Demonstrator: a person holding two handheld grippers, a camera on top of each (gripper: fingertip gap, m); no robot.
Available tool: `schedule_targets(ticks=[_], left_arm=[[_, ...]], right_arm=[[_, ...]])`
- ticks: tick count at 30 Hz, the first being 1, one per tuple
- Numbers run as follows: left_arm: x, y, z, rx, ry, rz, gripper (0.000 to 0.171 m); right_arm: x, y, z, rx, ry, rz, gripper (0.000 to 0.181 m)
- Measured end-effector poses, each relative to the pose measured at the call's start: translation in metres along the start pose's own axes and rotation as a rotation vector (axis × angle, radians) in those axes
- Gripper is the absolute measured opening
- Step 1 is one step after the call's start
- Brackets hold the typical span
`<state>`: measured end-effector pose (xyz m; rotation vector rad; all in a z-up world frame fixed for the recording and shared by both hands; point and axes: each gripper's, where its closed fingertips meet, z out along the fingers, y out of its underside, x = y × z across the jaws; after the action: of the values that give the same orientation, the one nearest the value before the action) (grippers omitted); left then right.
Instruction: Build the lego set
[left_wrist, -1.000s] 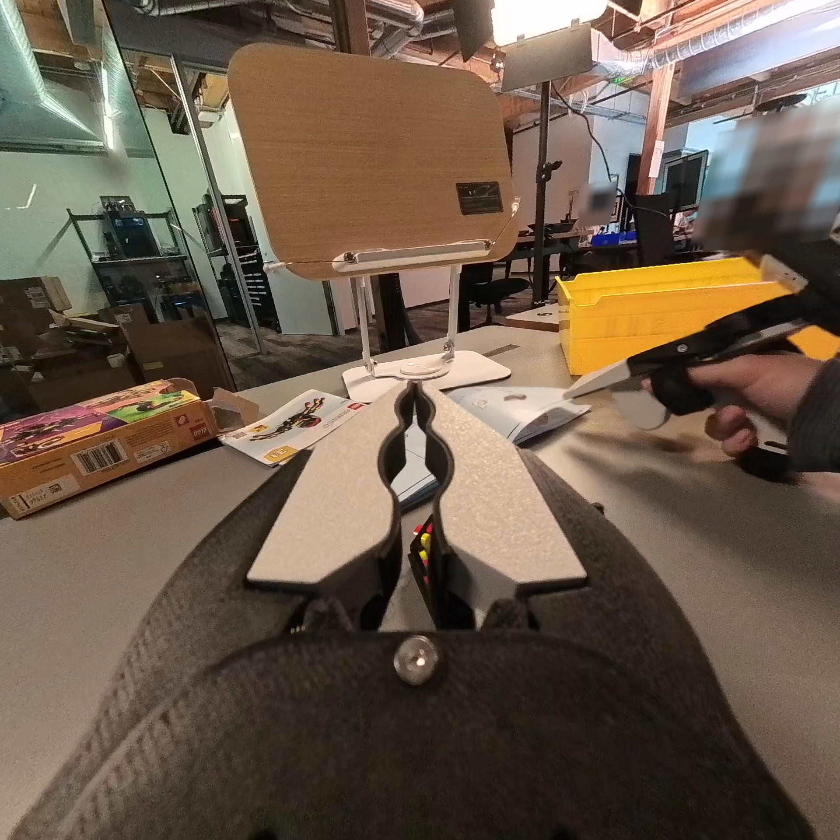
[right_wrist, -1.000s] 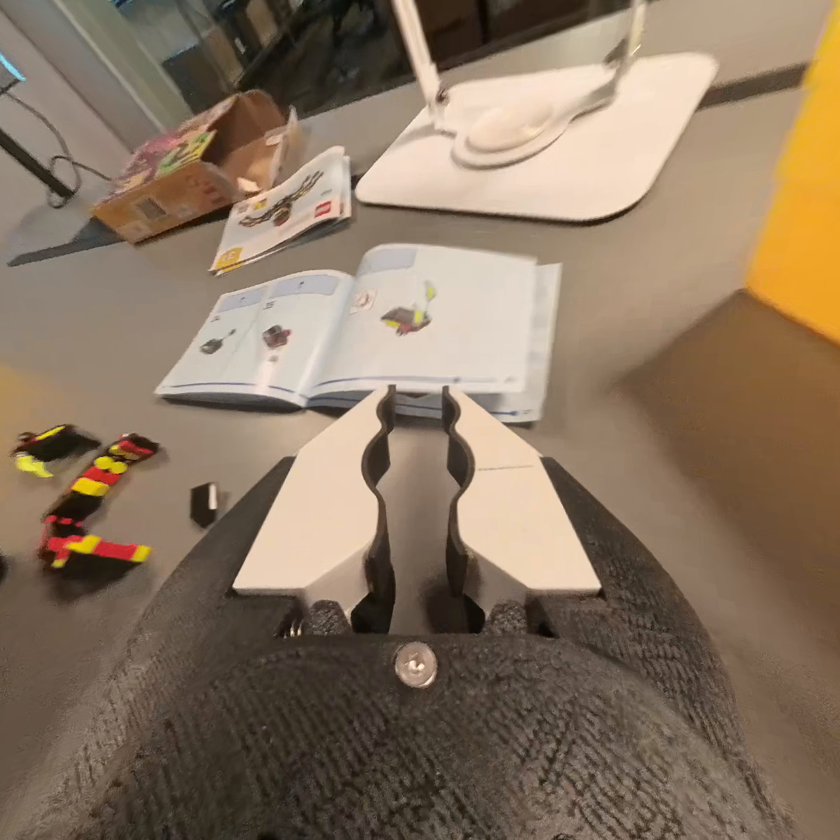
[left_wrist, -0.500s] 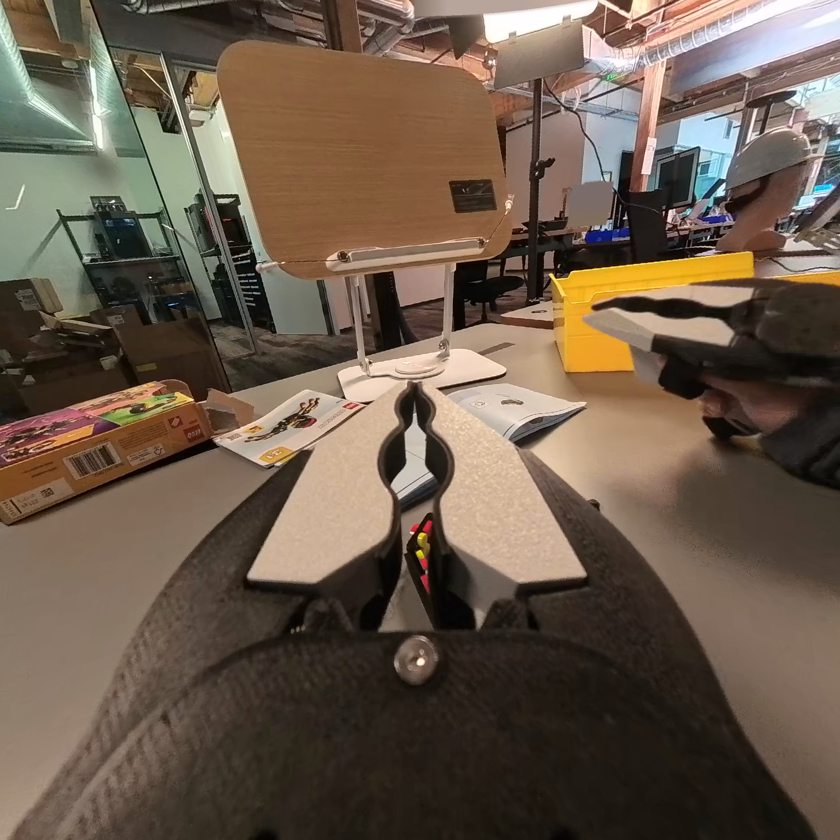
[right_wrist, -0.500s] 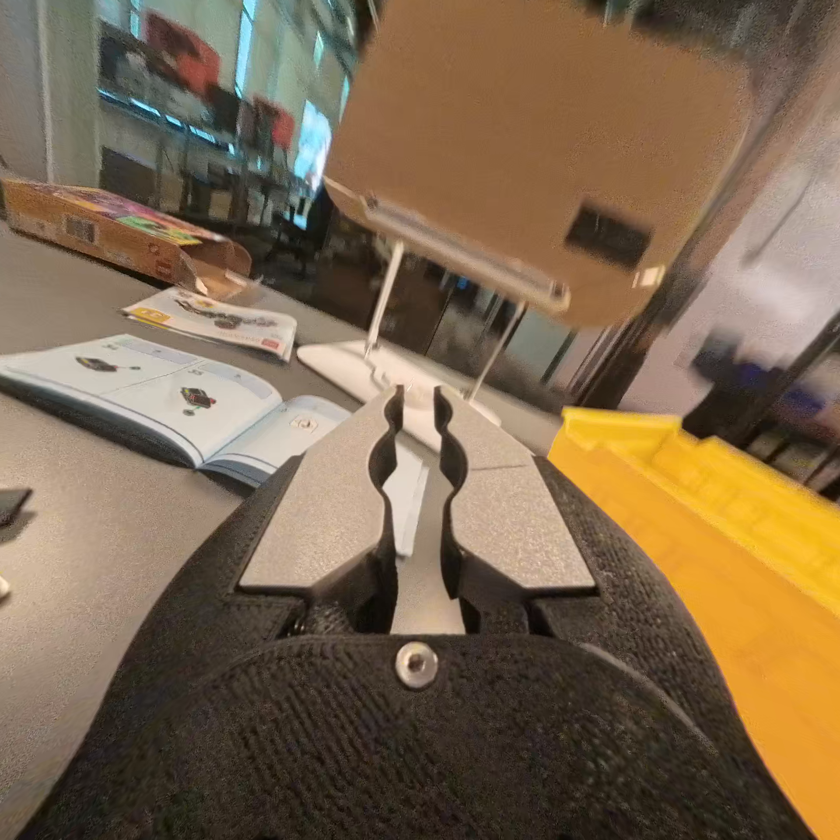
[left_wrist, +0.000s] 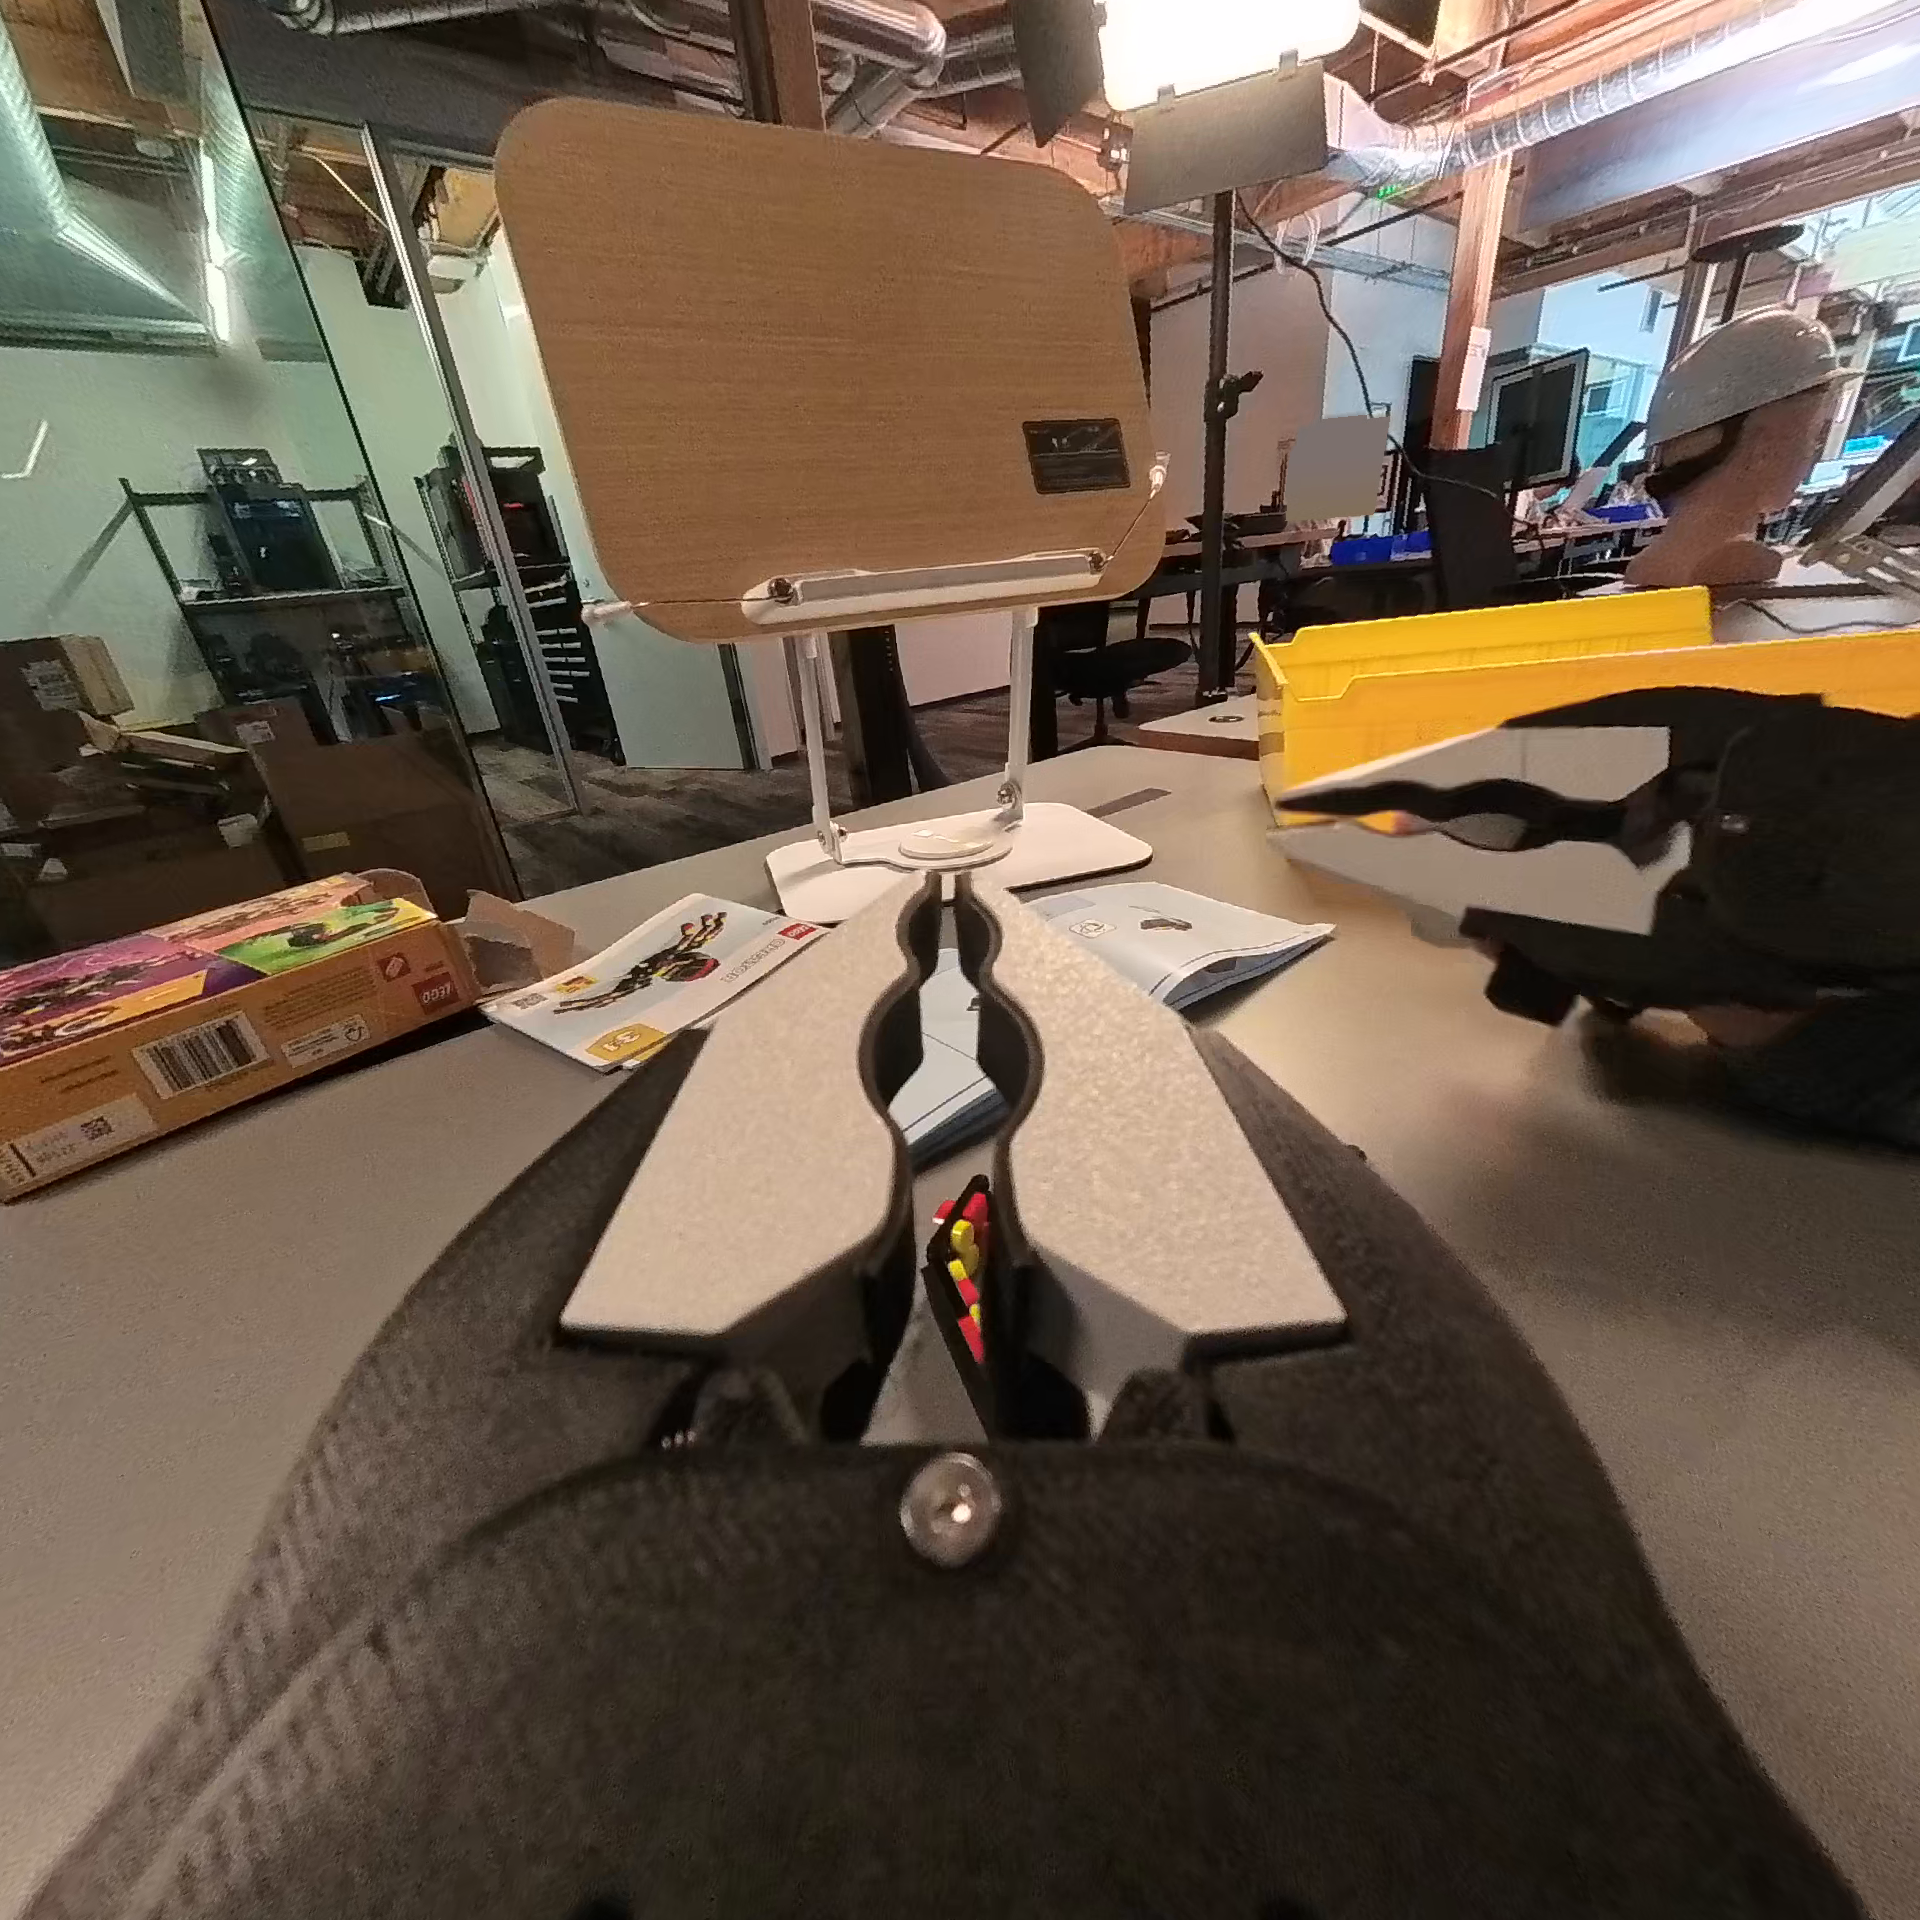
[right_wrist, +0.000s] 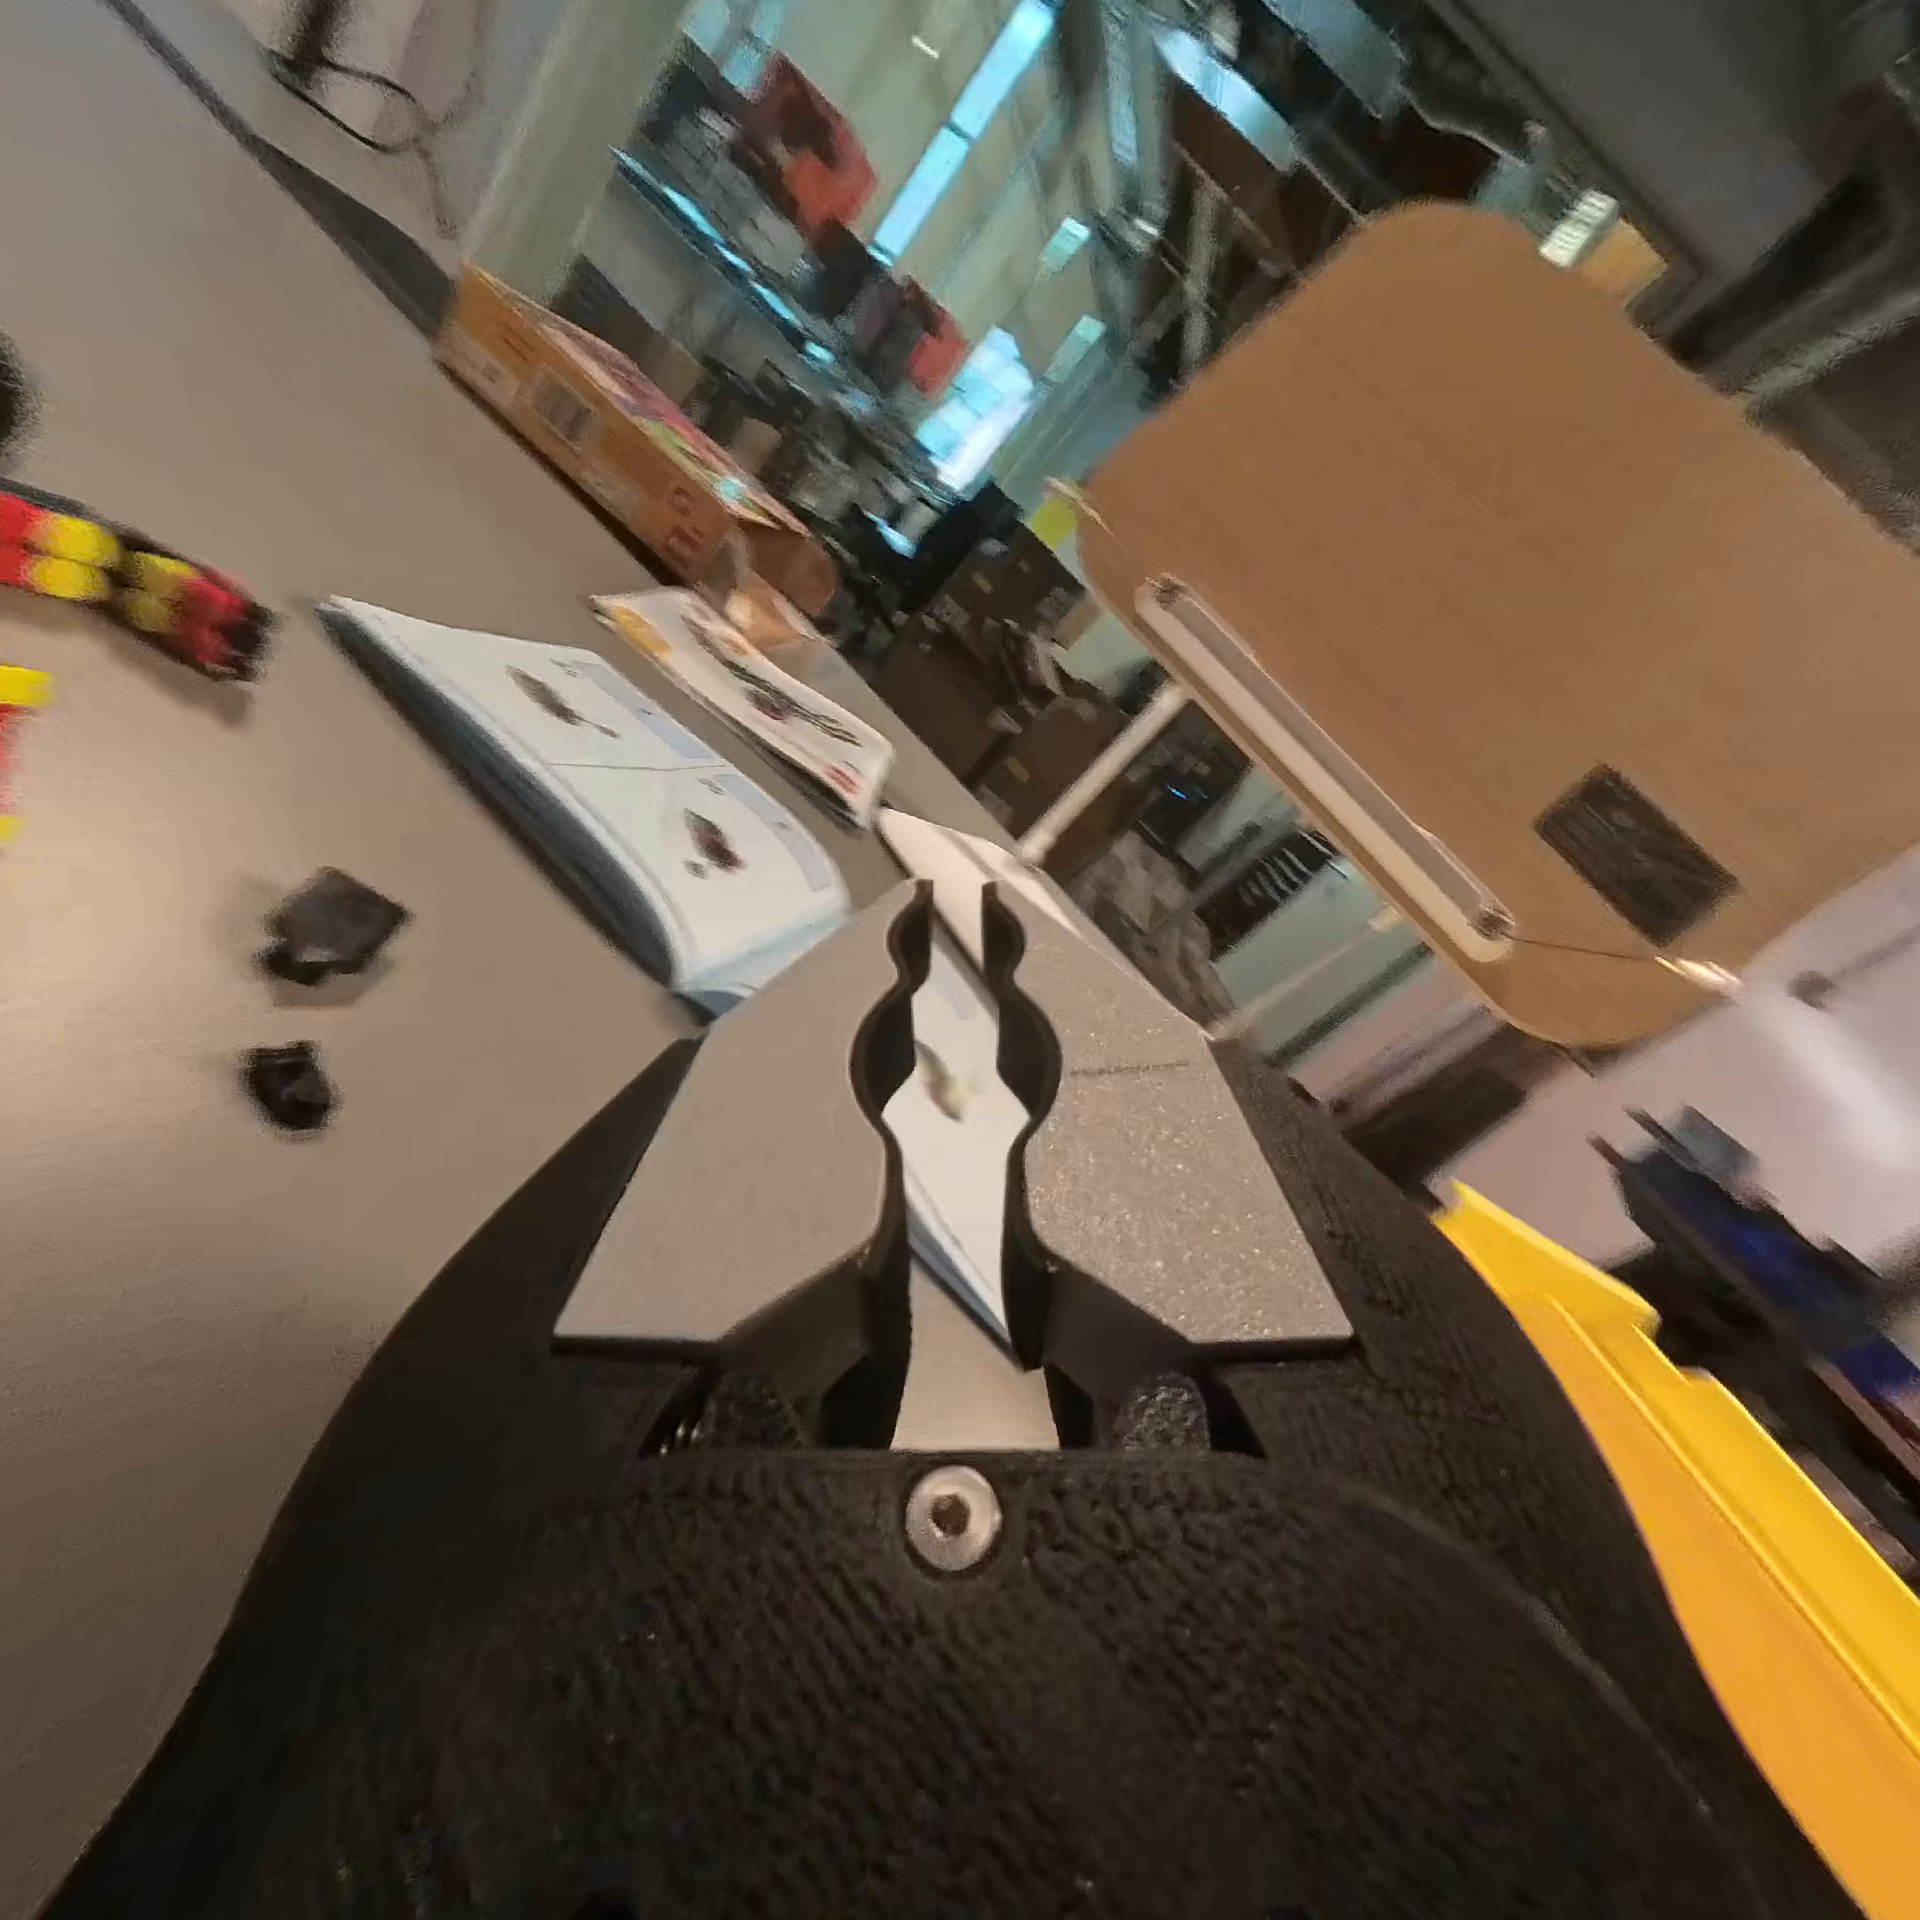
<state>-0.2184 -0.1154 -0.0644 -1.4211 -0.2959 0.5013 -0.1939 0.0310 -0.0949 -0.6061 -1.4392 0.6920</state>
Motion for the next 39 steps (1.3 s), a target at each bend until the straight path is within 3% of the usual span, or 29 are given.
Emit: schedule_targets(ticks=[4, 8, 11, 22, 27, 39], left_arm=[[0.0, 0.0, 0.0, 0.004, 0.001, -0.002, 0.001], [0.001, 0.0, 0.0, 0.002, 0.003, 0.001, 0.001], [0.001, 0.0, 0.0, 0.003, 0.002, 0.001, 0.001], [0.001, 0.0, 0.0, 0.001, 0.003, 0.0, 0.001], [0.001, 0.0, 0.0, 0.0, 0.003, 0.002, 0.001], [0.002, 0.001, 0.0, -0.001, 0.005, 0.004, 0.0]], right_arm=[[-0.032, -0.015, 0.011, 0.071, -0.22, 0.029, 0.018], [-0.059, 0.011, 0.034, -0.059, -0.402, -0.082, 0.029], [-0.067, 0.02, 0.044, -0.092, -0.442, -0.152, 0.028], [-0.066, 0.025, 0.054, -0.112, -0.406, -0.193, 0.02], [-0.049, 0.026, 0.06, -0.137, -0.292, -0.158, 0.009], [0.002, 0.045, 0.079, -0.313, -0.065, 0.19, 0.005]])
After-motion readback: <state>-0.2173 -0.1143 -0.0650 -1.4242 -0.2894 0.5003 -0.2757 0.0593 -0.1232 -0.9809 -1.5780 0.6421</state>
